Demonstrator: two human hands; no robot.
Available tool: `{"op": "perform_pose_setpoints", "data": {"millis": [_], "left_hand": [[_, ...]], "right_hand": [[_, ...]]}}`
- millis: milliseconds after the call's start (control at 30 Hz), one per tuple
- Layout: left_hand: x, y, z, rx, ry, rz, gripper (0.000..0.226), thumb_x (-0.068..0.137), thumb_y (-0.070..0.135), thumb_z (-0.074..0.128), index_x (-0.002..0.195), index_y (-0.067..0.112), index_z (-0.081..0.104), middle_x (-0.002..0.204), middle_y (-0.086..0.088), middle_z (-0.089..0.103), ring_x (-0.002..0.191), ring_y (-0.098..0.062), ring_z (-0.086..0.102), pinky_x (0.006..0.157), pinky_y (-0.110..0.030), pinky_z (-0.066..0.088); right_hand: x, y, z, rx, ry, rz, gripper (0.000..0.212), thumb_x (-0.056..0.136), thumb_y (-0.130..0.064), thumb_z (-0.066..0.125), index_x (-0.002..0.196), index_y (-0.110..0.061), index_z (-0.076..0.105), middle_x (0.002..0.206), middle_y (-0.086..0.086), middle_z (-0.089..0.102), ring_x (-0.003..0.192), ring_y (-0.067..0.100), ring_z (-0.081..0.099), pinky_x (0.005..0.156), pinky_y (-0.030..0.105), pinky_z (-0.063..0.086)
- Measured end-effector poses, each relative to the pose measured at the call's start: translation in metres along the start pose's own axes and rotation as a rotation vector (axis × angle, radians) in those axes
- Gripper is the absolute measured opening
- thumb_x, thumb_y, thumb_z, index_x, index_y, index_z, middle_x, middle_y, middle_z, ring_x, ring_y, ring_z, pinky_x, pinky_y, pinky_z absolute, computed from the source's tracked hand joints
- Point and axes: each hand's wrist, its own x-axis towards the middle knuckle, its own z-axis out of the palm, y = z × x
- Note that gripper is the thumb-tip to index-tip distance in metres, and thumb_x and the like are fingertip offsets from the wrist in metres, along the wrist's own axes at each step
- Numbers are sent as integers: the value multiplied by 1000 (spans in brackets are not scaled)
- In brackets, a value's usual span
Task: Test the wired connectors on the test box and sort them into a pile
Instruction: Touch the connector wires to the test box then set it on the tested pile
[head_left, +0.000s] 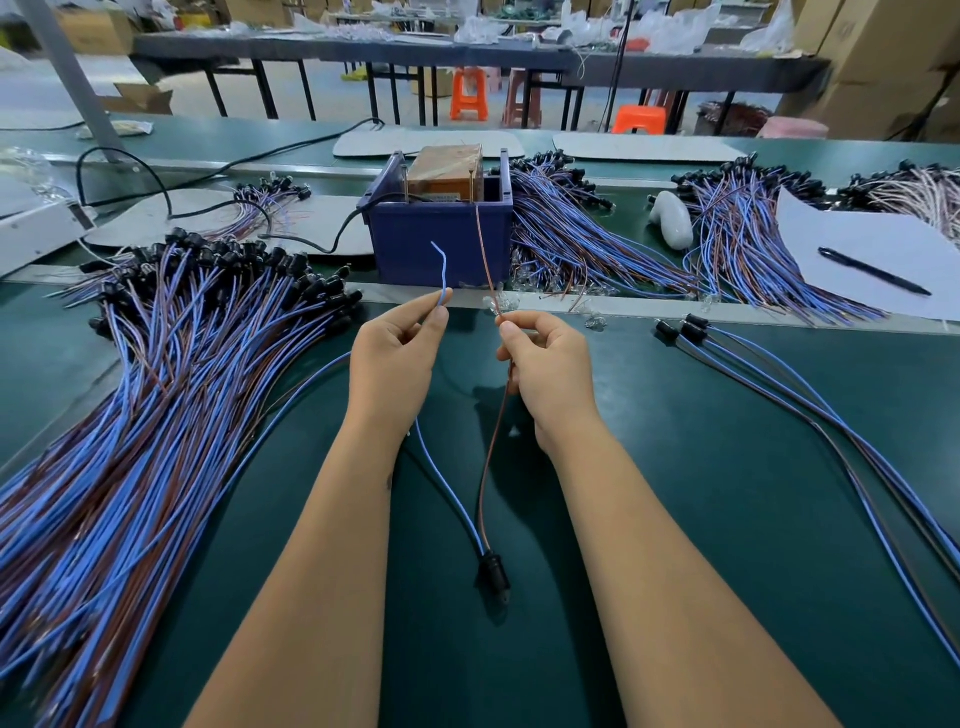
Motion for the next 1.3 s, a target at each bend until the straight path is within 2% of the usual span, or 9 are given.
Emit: {"op": "perform_pose_setpoints", "data": {"millis": [267,633,800,1033,1300], "left_hand": [[1,-1,1,22,4,-9,22,99,20,58,115,30,70,49,16,28,44,-6,21,42,-14,22],[3,-2,3,29,-5,-18,22,98,22,60,102,41,70,51,16,31,47,-5,24,44,-14,25],[3,-4,3,34,-9,-24,21,98,22,60,106,38,70,50,17,31,45,-5,25,43,-13,26],[4,-5,4,44,-4,-23,20,98,22,60,110,35,71,50,16,31,46,-5,25,44,-14,26],[5,-7,2,65,-9,-8,20,98,23,59,113,31,71,49,16,32,45,-6,25,44,-15,26]], "right_hand": [[3,2,4,-39,21,-18,11,95,-15,58,94,-21,68,65,-2,57,55,7,47,60,27,40],[7,6,8,-112,69,-53,17,94,-18,58,83,-30,64,65,-3,60,49,3,45,55,23,38],[9,8,8,-120,102,-45,19,93,-19,58,80,-33,62,64,-6,60,45,-2,45,53,20,39],[11,8,12,-151,101,-29,18,93,-22,59,81,-35,62,64,-6,60,48,3,47,53,23,39],[11,10,13,-184,85,-47,22,93,-24,60,76,-38,61,59,-8,58,45,-2,47,51,21,38]]}}
